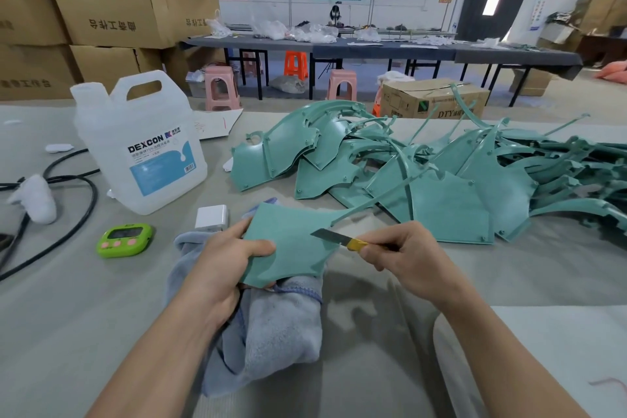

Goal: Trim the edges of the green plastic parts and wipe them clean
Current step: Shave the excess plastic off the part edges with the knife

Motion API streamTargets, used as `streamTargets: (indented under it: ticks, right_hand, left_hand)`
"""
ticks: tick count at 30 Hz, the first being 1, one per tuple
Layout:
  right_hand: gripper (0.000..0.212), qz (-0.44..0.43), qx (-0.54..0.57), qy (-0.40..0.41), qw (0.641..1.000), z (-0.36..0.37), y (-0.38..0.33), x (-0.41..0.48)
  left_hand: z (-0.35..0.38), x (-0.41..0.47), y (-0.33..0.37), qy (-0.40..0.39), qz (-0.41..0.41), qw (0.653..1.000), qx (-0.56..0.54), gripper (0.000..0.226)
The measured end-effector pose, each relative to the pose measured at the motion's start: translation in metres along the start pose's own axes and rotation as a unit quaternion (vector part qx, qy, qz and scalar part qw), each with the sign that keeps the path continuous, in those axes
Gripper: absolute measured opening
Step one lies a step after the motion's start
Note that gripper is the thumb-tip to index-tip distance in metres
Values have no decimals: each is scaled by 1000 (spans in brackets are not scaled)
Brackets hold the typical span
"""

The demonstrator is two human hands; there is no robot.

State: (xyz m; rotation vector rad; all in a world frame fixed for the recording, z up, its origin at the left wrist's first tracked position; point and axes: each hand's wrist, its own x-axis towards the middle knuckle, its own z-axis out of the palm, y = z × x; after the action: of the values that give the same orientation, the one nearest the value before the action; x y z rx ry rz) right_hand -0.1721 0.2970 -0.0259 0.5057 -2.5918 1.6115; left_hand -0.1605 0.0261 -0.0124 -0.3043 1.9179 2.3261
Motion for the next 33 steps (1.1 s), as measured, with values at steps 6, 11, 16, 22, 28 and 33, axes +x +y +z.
streamTargets:
  ticks: [6,11,16,22,28,33]
  right_hand:
    - [33,-17,-5,50,999,-7,-1,0]
    - [27,12,-33,-56,998,-22,-4,-4]
    - [32,16,33,23,999,-30,1,-6]
    - [20,7,-6,82,997,10,2,0]
    - [6,-45,-63,92,993,19,-3,-6]
    - [8,-38,-30,48,998,19,-11,-7]
  left_hand:
    - [-1,1,0,-11,-14,1000,-3,46]
    - [-2,2,-1,-11,-21,1000,-2,46]
    - [0,3,-3,22,-15,999,-21,39]
    - [1,5,-6,48,-21,997,-57,26]
    - [5,3,-7,79,-22,991,-109,18]
    - [4,2,-4,82,-28,988,-131,14]
